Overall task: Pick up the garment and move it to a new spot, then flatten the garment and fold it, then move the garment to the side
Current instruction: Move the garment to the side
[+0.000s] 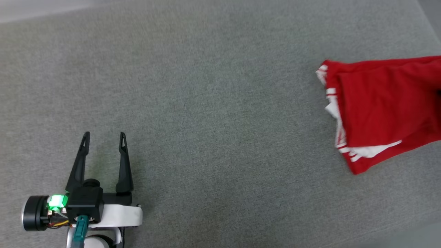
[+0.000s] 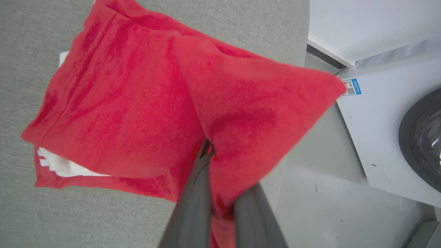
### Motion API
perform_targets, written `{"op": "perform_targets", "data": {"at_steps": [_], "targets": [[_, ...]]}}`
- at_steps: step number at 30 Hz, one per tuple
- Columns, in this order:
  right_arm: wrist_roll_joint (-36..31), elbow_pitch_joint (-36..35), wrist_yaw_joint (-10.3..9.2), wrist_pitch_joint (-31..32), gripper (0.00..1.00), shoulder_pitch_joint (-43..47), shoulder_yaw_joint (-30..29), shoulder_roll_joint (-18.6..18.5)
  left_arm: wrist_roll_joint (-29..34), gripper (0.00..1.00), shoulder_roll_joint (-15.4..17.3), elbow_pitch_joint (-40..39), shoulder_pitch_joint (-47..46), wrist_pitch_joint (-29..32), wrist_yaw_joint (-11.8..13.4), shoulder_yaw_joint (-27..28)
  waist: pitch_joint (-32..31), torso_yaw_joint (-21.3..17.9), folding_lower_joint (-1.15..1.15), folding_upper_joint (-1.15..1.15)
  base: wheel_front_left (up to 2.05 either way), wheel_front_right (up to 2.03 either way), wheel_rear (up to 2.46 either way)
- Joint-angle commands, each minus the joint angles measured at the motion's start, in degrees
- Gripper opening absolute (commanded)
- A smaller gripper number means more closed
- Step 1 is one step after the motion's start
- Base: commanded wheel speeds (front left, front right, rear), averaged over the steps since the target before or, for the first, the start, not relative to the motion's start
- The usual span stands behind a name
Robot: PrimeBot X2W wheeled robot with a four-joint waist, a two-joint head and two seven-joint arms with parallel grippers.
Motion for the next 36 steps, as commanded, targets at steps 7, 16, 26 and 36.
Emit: {"op": "perform_targets", "data": {"at_steps": [7, 16, 26, 36], "targets": [[-2.7, 12.1, -0.06, -2.7, 0.00, -5.2, -3.4, -0.5, 0.1, 1.00, 1.5, -1.9, -3.0, -0.1, -0.1, 0.4, 6.9, 1.1, -0.01, 0.00, 0.00, 0.00, 0.00], [-8.1, 23.3, -0.06, -8.2, 0.00, -10.9, -7.2, 3.1, -0.1, 1.00, 3.1, -3.6, -5.5, -0.1, 0.4, 1.3, 12.4, 1.6, -0.01, 0.00, 0.00, 0.00, 0.00], [-15.6, 33.8, -0.06, -13.1, 1.00, -11.8, -9.6, 8.3, -0.4, 1.00, 2.0, -3.0, -3.8, -0.1, 1.7, 0.1, 8.5, 2.5, -0.01, 0.00, 0.00, 0.00, 0.00], [-26.7, 34.4, -0.06, -31.9, 1.00, -11.5, -18.8, 10.7, -1.6, 1.00, -0.9, -1.2, -0.2, -0.1, 2.1, -0.5, -1.3, 5.2, -0.01, 0.00, 0.00, 0.00, 0.00]]}}
